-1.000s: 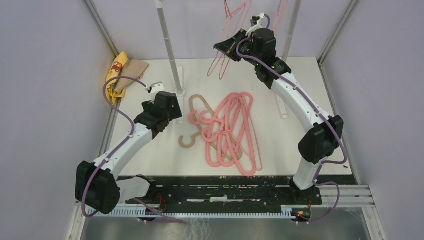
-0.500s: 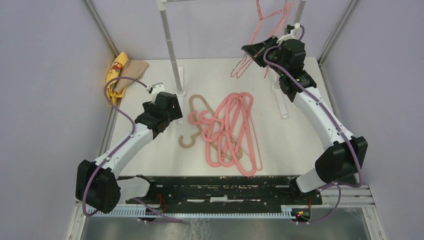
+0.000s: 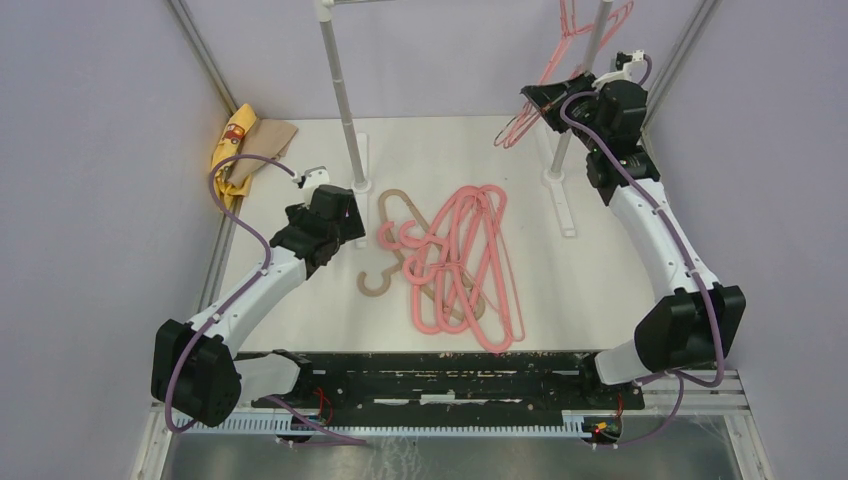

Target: Organize the hangers

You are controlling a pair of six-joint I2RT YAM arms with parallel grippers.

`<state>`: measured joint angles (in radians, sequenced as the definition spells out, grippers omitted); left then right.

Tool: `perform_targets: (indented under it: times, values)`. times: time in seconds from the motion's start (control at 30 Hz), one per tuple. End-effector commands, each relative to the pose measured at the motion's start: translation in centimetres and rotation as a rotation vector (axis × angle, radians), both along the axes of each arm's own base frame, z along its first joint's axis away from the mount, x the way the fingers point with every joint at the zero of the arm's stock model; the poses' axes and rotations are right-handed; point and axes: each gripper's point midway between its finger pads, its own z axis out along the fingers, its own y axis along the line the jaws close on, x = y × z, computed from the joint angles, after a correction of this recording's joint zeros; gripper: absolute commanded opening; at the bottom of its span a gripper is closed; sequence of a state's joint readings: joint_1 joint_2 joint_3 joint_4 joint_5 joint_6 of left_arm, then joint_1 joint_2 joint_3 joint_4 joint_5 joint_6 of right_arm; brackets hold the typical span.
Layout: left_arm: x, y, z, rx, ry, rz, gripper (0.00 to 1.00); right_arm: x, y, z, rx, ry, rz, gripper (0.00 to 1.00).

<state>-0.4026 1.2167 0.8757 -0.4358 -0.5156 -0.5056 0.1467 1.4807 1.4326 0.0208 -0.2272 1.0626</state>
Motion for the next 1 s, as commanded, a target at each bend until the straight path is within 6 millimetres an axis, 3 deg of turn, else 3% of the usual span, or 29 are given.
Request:
perform_targets:
  times: [0.0, 0.17, 0.4, 0.57, 0.7, 0.83, 0.97]
  values:
    - [0.7, 0.0, 1.1, -0.005, -0.050, 0.004, 0.99, -1.0, -1.6, -1.3, 0.020, 0.073, -0.045, 0.02]
    - [0.7, 0.1, 1.2, -0.005, -0.052, 0.005, 0.99, -2.1, -1.7, -0.3, -0.006, 0.052, -0.033, 0.16]
    - [0.6, 0.1, 1.0, -0.005, -0.048, 0.007, 0.99, -4.8, -1.6, 2.0, -0.099, -0.006, 0.012, 0.53]
    - [0.6, 0.2, 0.8, 0.004, -0.041, 0.011, 0.99, -8.4, -3.0, 3.2, -0.246, -0.051, -0.023, 0.65]
    - [0.7, 0.1, 0.4, 0.007, -0.029, 0.009, 0.99, -12.1, -4.4, 3.6, -0.361, -0.094, -0.061, 0.67]
    - [0.7, 0.2, 0.1, 0.015, -0.020, 0.012, 0.99, -15.5, -3.2, 2.0, -0.464, -0.096, 0.010, 0.65]
    - [0.8, 0.3, 0.0, 0.017, -0.017, 0.016, 0.99, -18.9, 0.5, -3.6, -0.622, -0.013, 0.182, 0.59]
